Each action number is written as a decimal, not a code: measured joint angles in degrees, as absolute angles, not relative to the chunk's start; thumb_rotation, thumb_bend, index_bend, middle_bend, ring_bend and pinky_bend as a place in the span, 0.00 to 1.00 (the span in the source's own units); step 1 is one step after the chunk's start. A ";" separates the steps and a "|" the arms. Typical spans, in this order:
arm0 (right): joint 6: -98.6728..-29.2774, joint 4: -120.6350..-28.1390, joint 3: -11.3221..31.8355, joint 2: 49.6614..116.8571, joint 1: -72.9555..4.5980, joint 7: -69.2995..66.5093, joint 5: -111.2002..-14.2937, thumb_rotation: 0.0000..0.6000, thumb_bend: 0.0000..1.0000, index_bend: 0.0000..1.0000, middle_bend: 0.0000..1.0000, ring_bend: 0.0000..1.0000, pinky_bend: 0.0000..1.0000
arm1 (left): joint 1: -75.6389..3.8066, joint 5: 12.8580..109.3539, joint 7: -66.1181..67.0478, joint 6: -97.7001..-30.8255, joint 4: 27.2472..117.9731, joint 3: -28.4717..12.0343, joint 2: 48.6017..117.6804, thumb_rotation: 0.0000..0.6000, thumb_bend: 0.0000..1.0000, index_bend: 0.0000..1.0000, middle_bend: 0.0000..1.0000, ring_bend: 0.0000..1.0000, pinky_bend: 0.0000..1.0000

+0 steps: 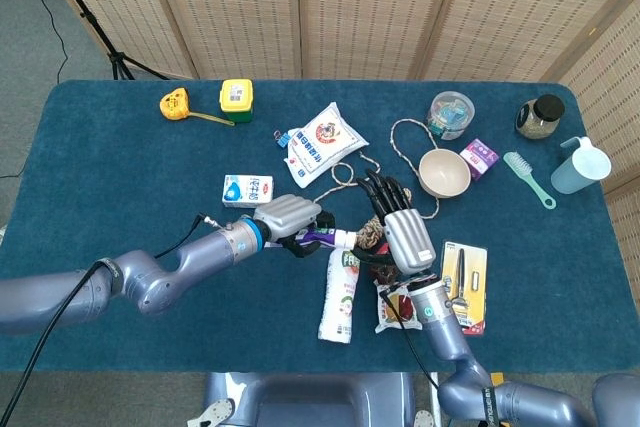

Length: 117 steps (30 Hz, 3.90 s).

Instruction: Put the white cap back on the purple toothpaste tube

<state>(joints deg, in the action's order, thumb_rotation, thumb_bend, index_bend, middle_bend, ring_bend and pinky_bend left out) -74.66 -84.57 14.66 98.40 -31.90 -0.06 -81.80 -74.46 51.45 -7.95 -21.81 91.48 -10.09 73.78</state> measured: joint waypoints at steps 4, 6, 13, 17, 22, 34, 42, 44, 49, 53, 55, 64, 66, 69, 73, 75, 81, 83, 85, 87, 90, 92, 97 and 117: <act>-74.61 -84.76 14.60 98.18 -31.92 -0.17 -81.75 1.00 0.17 0.00 0.00 0.00 0.01 | -74.74 51.32 -7.40 -21.81 91.40 -9.45 73.78 1.00 0.70 0.58 0.49 0.44 0.50; -74.52 -84.79 14.52 98.08 -31.99 -0.06 -81.79 1.00 0.17 0.00 0.00 0.00 0.01 | -74.95 51.16 -7.16 -21.76 91.38 -9.12 73.85 1.00 0.70 0.58 0.49 0.44 0.50; -74.49 -84.75 14.43 97.50 -32.06 0.16 -81.81 1.00 0.17 0.00 0.00 0.00 0.01 | -75.61 50.89 -6.30 -21.58 91.42 -8.20 73.77 1.00 0.70 0.58 0.49 0.44 0.50; -74.46 -84.81 14.33 97.14 -32.02 0.17 -81.80 1.00 0.17 0.00 0.00 0.00 0.01 | -75.80 50.77 -6.06 -21.39 91.55 -7.76 73.47 1.00 0.70 0.58 0.49 0.44 0.50; -74.40 -85.08 14.42 97.10 -32.27 0.26 -81.86 1.00 0.17 0.00 0.00 0.00 0.01 | -75.90 50.47 -5.98 -21.57 91.59 -7.46 73.56 1.00 0.70 0.58 0.49 0.44 0.50; -73.87 -85.41 14.79 97.49 -33.11 0.78 -81.63 1.00 0.17 0.00 0.00 0.00 0.01 | -76.70 49.76 -5.23 -22.42 91.23 -7.15 74.62 1.00 0.70 0.58 0.49 0.44 0.50; -73.86 -85.34 15.05 97.37 -33.28 0.94 -81.31 1.00 0.17 0.00 0.00 0.00 0.01 | -76.83 49.21 -4.91 -23.13 91.17 -6.89 74.78 1.00 0.70 0.58 0.49 0.44 0.50; -73.87 -85.34 15.10 97.04 -33.18 0.78 -81.15 1.00 0.17 0.00 0.00 0.00 0.01 | -76.59 49.20 -4.92 -23.63 91.36 -6.93 74.53 1.00 0.70 0.58 0.49 0.44 0.50; -74.01 -85.64 15.60 95.56 -32.68 -0.04 -80.37 1.00 0.17 0.00 0.00 0.00 0.00 | -75.45 49.67 -5.22 -24.81 92.04 -7.19 73.53 1.00 0.70 0.58 0.49 0.44 0.50; -73.46 -86.21 15.91 93.92 -32.36 -1.72 -79.69 1.00 0.17 0.00 0.00 0.00 0.00 | -74.42 50.98 -5.10 -25.60 92.62 -7.12 72.53 1.00 0.70 0.58 0.49 0.44 0.50; -73.04 -86.53 16.08 92.91 -32.16 -2.75 -79.19 1.00 0.17 0.00 0.00 0.00 0.00 | -73.94 51.75 -4.81 -26.15 92.88 -7.03 72.15 1.00 0.70 0.58 0.49 0.44 0.50; -69.54 -89.71 17.23 88.33 -31.05 -12.66 -75.84 1.00 0.16 0.00 0.00 0.00 0.00 | -71.19 55.93 -2.20 -29.80 93.63 -6.28 70.74 1.00 0.70 0.58 0.49 0.44 0.50; -68.60 -90.44 17.41 87.36 -30.80 -14.84 -75.09 1.00 0.13 0.00 0.00 0.00 0.00 | -70.86 56.41 -1.58 -30.59 93.66 -6.28 70.95 1.00 0.70 0.59 0.49 0.44 0.50; -67.12 -91.64 17.68 86.19 -30.41 -18.55 -73.93 1.00 0.05 0.00 0.00 0.00 0.00 | -70.54 56.67 -1.08 -31.36 93.71 -6.59 71.49 1.00 0.70 0.59 0.49 0.44 0.50; -65.29 -93.48 18.28 85.00 -29.73 -25.05 -72.18 1.00 0.00 0.00 0.00 0.00 0.00 | -70.29 56.94 -0.32 -32.59 93.64 -7.03 72.28 1.00 0.70 0.59 0.50 0.44 0.50; -64.44 -94.20 18.60 84.53 -29.43 -28.20 -71.47 1.00 0.00 0.00 0.00 0.00 0.00 | -70.13 57.05 0.44 -33.38 93.59 -7.19 72.75 1.00 0.70 0.59 0.50 0.44 0.50; -61.81 -95.75 19.68 83.58 -28.57 -36.73 -69.51 0.61 0.00 0.00 0.00 0.00 0.00 | -70.17 56.45 1.92 -33.92 93.95 -7.64 73.40 1.00 0.70 0.59 0.50 0.44 0.50; -61.43 -95.97 19.97 83.63 -28.32 -38.26 -68.97 0.36 0.00 0.00 0.00 0.00 0.00 | -70.16 56.31 2.45 -34.29 93.99 -7.69 73.64 1.00 0.69 0.59 0.50 0.44 0.50; -61.10 -96.14 20.21 83.77 -28.13 -39.53 -68.44 0.22 0.00 0.00 0.00 0.00 0.00 | -70.16 56.18 3.01 -34.59 94.00 -7.69 73.86 1.00 0.69 0.59 0.50 0.44 0.50; -60.67 -96.27 20.31 83.80 -28.03 -40.59 -68.19 0.14 0.00 0.00 0.00 0.00 0.00 | -70.16 55.92 3.69 -35.00 94.05 -7.70 74.15 1.00 0.69 0.59 0.50 0.44 0.50; -59.72 -96.41 20.33 83.65 -27.91 -41.51 -68.16 0.08 0.00 0.00 0.00 0.00 0.00 | -70.19 55.53 4.65 -35.49 94.18 -7.70 74.52 1.00 0.69 0.59 0.50 0.44 0.50; -59.69 -96.52 20.56 83.72 -27.69 -43.01 -67.90 0.07 0.00 0.00 0.00 0.00 0.00 | -70.27 55.38 5.68 -36.03 94.24 -7.67 74.97 1.00 0.69 0.59 0.50 0.44 0.50; -59.85 -96.69 21.46 84.56 -27.11 -47.46 -67.21 0.06 0.00 0.00 0.00 0.00 0.00 | -70.60 53.60 7.99 -37.60 94.44 -7.90 76.37 1.00 0.68 0.60 0.51 0.45 0.50; -62.88 -95.73 24.77 92.14 -27.51 -45.12 -62.30 0.05 0.00 0.00 0.00 0.00 0.00 | -73.74 45.89 16.59 -41.93 94.40 -9.53 80.73 1.00 0.68 0.61 0.52 0.46 0.51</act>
<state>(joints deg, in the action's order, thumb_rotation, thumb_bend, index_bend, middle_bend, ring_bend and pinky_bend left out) -62.88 -95.73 24.77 92.14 -27.51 -45.12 -62.30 -73.74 45.89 16.59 -41.93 94.40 -9.53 80.73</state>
